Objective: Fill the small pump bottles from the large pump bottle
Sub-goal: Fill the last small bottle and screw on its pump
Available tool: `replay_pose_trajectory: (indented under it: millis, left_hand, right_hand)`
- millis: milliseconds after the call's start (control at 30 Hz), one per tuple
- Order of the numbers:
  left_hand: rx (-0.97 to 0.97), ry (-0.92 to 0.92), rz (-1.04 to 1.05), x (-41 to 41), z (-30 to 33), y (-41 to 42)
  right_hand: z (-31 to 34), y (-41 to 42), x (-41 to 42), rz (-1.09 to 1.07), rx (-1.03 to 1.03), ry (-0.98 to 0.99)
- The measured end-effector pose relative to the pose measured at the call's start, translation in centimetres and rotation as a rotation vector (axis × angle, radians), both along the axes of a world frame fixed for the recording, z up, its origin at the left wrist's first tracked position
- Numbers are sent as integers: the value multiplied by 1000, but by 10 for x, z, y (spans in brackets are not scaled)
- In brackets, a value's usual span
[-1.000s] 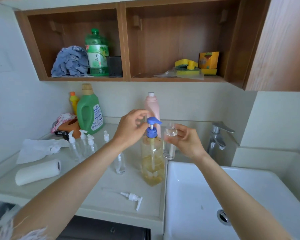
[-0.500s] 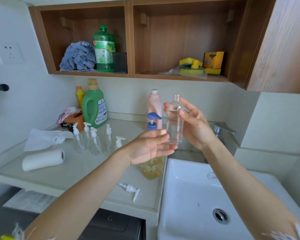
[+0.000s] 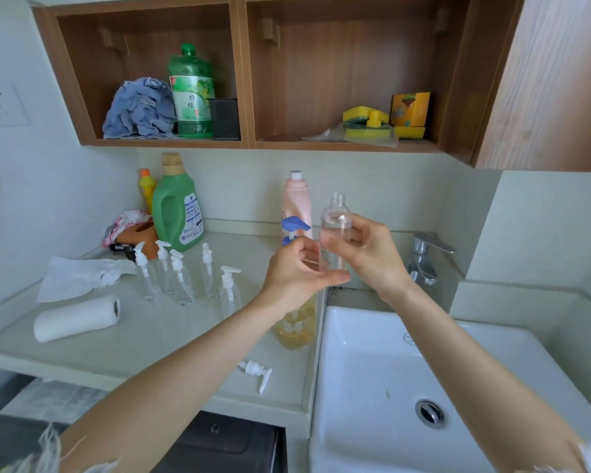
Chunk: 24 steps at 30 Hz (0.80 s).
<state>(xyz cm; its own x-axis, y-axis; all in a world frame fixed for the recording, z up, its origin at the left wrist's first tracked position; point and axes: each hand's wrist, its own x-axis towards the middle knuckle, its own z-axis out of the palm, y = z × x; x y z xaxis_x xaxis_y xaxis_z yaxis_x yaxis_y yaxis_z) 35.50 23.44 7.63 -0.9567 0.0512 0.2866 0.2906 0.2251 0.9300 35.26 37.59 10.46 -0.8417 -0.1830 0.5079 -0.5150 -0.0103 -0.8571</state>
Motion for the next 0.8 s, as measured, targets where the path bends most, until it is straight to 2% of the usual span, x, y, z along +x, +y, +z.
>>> replay_pose_trajectory:
  millis: [133, 233, 300, 367, 500, 600, 700, 800]
  left_hand:
    - [-184, 48, -43, -4, 7, -11]
    - [-185, 150, 36, -8, 19, -28]
    - [-264, 301, 182, -10, 29, -39]
    - [-473, 440, 217, -14, 35, -46]
    - [-755, 396, 137, -28, 39, -48]
    - [-882, 386, 122, -33, 39, -45]
    - [-973, 360, 126, -36, 36, -43]
    - [-985, 380, 119, -40, 33, -43]
  right_hand:
    - [-5, -3, -5, -8, -18, 17]
    - [-12, 3, -10, -35, 0, 14]
    - [-24, 8, -18, -126, 119, 10]
    - [-37, 10, -25, -204, 296, -32]
    - [-51, 2, -32, -237, 451, -119]
    - [-50, -7, -36, -255, 442, -134]
    - [-46, -11, -41, -263, 396, -150]
    - [-44, -13, -46, -259, 388, -141]
